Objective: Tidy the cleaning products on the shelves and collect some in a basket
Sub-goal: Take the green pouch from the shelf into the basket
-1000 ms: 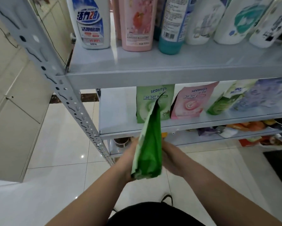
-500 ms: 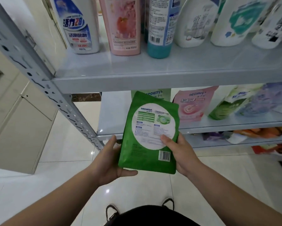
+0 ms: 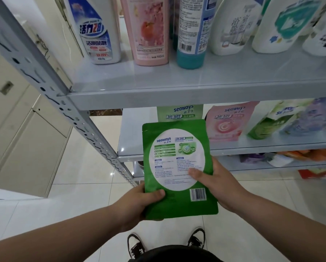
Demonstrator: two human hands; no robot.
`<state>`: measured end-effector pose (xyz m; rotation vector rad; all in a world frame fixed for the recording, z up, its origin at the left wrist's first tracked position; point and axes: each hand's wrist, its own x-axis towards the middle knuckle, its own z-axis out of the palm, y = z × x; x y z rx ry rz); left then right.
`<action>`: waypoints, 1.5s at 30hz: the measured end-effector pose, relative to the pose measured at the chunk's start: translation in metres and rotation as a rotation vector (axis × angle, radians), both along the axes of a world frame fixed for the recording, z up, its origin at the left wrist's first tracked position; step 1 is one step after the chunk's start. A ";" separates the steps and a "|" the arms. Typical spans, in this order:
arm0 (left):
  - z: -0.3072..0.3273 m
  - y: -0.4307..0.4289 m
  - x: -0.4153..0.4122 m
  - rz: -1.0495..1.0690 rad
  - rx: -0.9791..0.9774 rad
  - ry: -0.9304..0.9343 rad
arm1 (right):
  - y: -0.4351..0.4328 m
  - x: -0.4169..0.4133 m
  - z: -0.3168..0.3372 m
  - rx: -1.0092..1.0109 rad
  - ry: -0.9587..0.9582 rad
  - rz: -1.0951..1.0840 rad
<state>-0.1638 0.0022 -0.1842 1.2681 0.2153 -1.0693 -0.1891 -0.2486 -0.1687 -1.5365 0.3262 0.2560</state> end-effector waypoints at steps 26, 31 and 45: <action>-0.049 -0.060 0.031 0.038 0.164 -0.269 | 0.052 -0.064 -0.022 0.067 0.116 -0.386; -0.041 -0.123 0.014 -0.174 -0.174 0.200 | 0.006 -0.097 -0.027 -0.070 0.118 -0.581; -0.024 -0.389 -0.041 -0.597 -0.156 0.075 | -0.237 -0.235 -0.060 0.323 0.096 -1.062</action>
